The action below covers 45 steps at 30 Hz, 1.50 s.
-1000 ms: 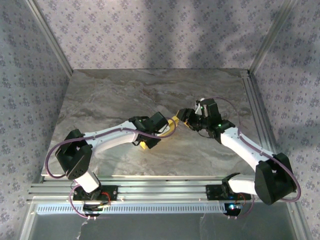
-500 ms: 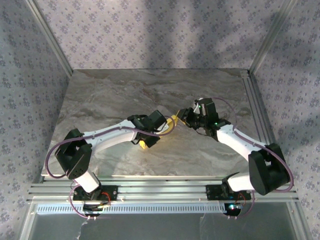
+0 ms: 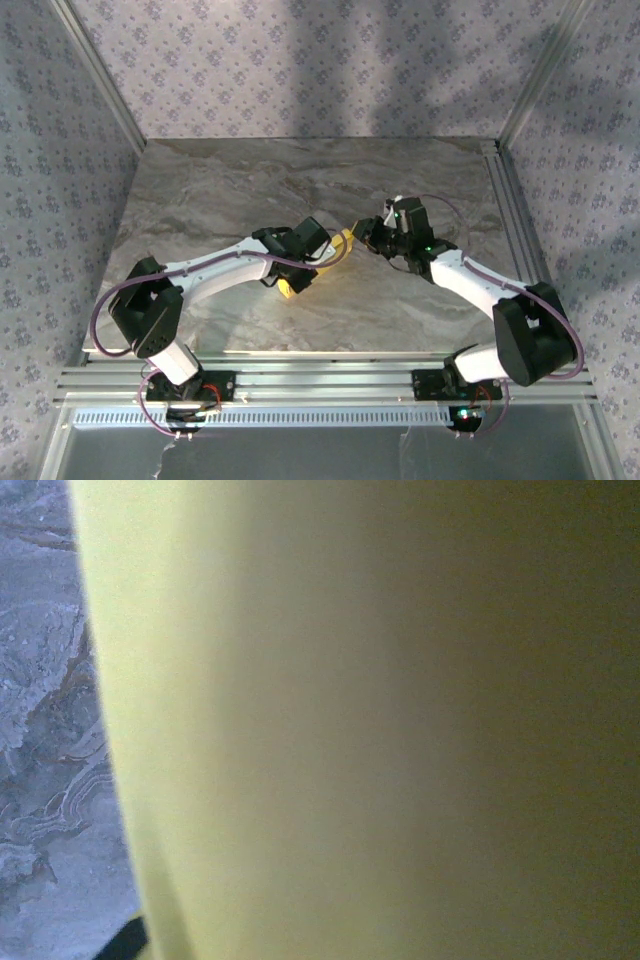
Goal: Fold the paper box
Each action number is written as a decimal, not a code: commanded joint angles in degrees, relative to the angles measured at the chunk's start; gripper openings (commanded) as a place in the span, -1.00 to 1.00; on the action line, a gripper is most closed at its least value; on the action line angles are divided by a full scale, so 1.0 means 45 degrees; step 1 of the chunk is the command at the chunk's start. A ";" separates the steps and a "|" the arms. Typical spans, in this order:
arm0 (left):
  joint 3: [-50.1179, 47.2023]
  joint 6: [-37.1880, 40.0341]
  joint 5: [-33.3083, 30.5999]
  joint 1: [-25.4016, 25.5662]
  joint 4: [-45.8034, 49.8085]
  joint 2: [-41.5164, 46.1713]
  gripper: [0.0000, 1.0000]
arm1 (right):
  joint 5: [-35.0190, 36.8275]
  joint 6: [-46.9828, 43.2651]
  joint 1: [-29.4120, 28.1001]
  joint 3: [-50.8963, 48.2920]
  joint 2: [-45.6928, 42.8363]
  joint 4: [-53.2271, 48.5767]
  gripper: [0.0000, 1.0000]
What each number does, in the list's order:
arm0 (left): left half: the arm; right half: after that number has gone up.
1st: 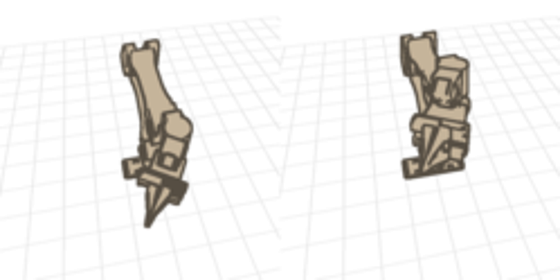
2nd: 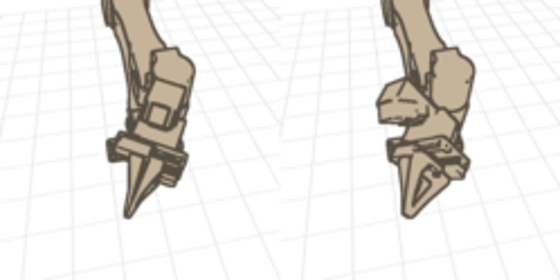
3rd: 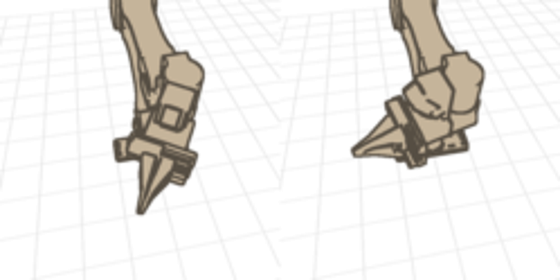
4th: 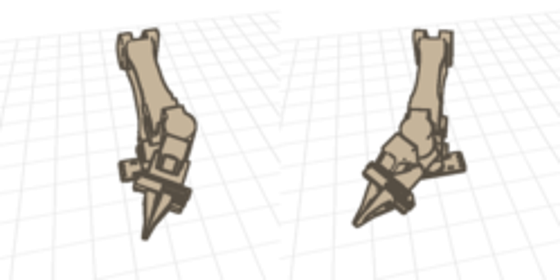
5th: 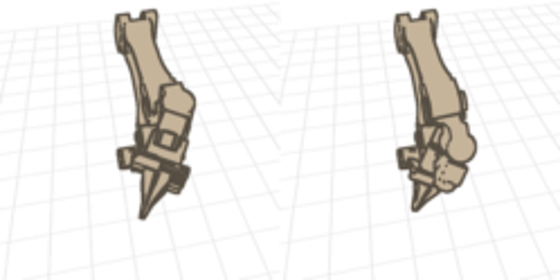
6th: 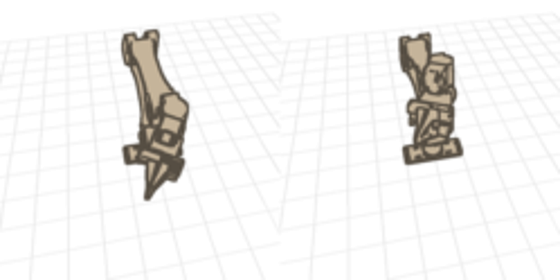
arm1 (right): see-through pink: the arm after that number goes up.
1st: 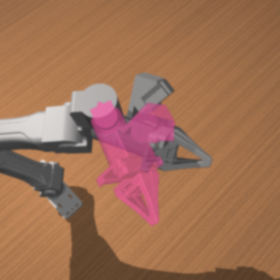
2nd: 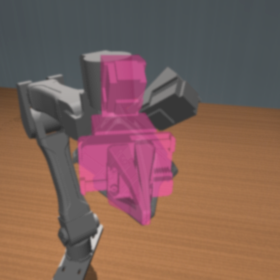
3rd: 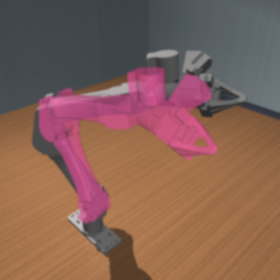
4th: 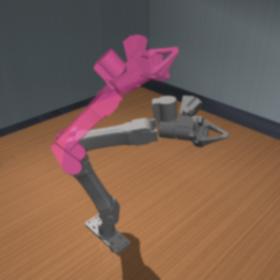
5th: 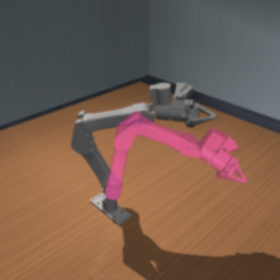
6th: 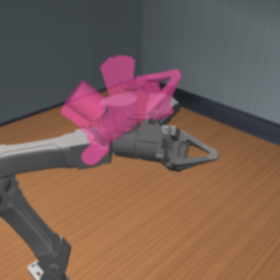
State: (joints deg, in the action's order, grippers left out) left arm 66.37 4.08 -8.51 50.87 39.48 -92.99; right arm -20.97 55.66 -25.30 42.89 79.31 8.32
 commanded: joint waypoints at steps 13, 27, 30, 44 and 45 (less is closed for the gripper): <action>-0.0219 -0.0245 0.0388 -0.0245 -0.0433 0.0552 -0.25 | 0.2007 -0.1331 -0.0701 0.0274 0.1083 -0.2929 -0.86; -0.0435 -0.0732 0.0538 -0.0402 -0.0808 0.1636 -0.08 | 0.2727 -0.1564 -0.1038 0.0610 0.0905 -0.3518 -0.92; -0.0479 -0.0981 0.0771 -0.0406 -0.0918 0.2158 -0.01 | 0.2765 -0.1548 -0.1038 0.0595 0.0911 -0.3489 -0.92; -0.0208 -0.3171 0.1547 -0.0706 -0.0608 0.3584 -0.32 | 0.2834 -0.1534 -0.1063 0.0664 0.0658 -0.3525 -0.92; -0.0230 -0.3356 0.1541 -0.0729 -0.0565 0.3638 -0.40 | 0.2845 -0.1519 -0.1077 0.0668 0.0622 -0.3545 -0.92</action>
State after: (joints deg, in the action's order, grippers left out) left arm 64.10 -7.79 -2.74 48.21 35.90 -77.45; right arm -10.22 50.06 -29.78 47.53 80.88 2.94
